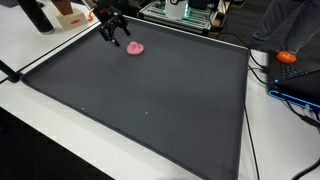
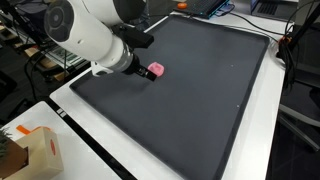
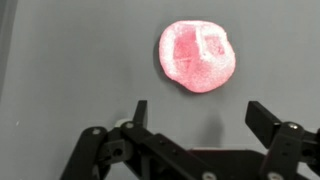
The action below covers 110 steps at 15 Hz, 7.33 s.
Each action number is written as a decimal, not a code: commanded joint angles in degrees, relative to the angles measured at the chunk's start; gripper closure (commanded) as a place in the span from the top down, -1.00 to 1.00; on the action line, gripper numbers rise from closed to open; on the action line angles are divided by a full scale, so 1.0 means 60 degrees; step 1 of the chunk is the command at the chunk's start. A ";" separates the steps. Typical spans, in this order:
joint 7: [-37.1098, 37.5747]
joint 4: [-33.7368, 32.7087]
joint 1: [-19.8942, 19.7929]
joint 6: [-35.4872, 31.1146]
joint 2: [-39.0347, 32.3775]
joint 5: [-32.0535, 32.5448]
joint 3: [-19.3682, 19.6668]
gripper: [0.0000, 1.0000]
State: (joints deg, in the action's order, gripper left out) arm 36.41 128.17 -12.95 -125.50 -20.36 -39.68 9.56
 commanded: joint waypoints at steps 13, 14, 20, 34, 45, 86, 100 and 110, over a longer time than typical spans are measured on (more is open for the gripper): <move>-0.0488 -0.1879 0.1007 0.0755 -0.1059 0.2771 0.0055 1.00; -0.0523 -0.1984 0.1107 0.0755 -0.1110 0.3076 0.0037 1.00; -0.1589 -0.2430 0.1534 0.1126 -0.1214 0.4327 -0.0268 1.00; -0.5085 -0.3439 0.2021 0.2283 -0.1673 0.6375 -0.1106 1.00; -0.6694 -0.3224 0.2810 0.2381 -0.1558 0.7969 -0.1750 1.00; -0.9897 -0.0874 0.3249 0.2153 0.0550 0.9997 -0.2887 1.00; -0.6670 -0.3430 0.2587 0.2291 -0.1357 0.7751 -0.1991 1.00; -0.4185 -0.3798 0.1810 0.2378 -0.1526 0.6426 -0.0983 1.00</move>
State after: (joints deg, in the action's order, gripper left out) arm 7.38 105.38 -0.80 -112.15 -29.51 2.05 2.42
